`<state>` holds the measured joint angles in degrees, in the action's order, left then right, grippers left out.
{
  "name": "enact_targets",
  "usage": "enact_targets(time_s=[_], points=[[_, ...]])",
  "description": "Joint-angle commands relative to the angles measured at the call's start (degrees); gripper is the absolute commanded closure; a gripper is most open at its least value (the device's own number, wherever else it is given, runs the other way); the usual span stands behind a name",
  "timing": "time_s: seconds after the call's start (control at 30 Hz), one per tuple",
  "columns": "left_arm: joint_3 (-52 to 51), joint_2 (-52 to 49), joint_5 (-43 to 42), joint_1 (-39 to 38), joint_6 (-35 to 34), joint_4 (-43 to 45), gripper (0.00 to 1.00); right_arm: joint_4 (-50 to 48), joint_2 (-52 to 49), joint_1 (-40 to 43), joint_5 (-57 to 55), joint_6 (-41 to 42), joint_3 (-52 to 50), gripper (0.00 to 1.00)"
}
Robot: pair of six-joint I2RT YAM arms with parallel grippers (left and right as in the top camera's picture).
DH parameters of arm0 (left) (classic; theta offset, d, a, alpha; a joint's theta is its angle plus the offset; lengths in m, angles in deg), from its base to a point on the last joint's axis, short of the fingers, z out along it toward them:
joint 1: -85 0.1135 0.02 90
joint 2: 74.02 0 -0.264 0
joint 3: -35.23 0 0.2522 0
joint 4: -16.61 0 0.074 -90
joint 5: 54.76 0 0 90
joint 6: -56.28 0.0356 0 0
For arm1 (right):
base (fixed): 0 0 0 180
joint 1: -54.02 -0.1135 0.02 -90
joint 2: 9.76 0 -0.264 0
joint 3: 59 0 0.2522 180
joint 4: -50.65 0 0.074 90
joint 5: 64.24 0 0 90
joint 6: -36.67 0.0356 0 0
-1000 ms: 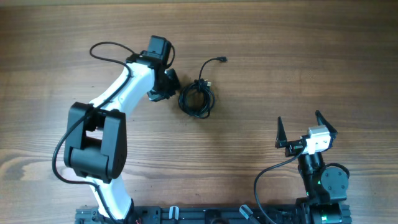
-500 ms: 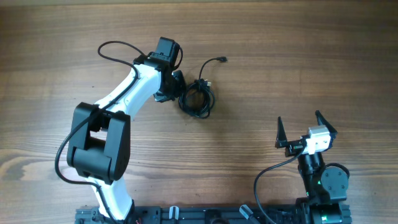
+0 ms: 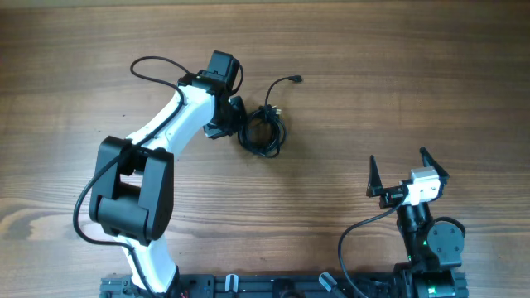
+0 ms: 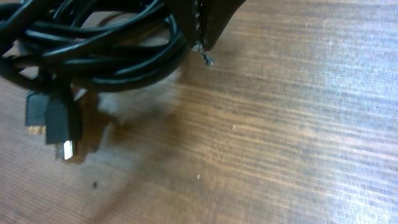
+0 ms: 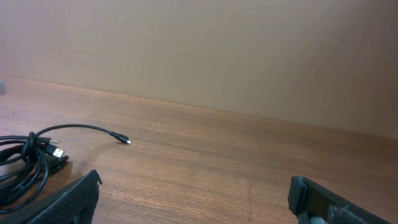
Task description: Untangle cables
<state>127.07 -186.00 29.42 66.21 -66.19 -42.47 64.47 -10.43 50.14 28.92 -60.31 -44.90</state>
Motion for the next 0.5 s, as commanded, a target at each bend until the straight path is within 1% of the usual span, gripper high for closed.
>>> enact_targets(time_s=[0.0,0.3,0.43,0.47], points=[[-0.5,-0.9,-0.1,-1.4,-0.2,-1.2,0.96,-0.1,0.4,-0.3,-0.2,-0.5,0.0,0.0],[-0.5,-0.9,-0.1,-4.2,0.7,-3.7,0.96,-0.1,0.4,-0.3,-0.2,-0.5,0.0,0.0],[-0.5,-0.9,0.9,-4.3,0.7,-7.0,0.92,-0.1,0.4,-0.3,-0.2,-0.5,0.0,0.0],[-0.5,-0.9,1.6,-4.3,0.7,-8.0,0.92,-0.1,0.4,-0.3,-0.2,-0.5,0.0,0.0]])
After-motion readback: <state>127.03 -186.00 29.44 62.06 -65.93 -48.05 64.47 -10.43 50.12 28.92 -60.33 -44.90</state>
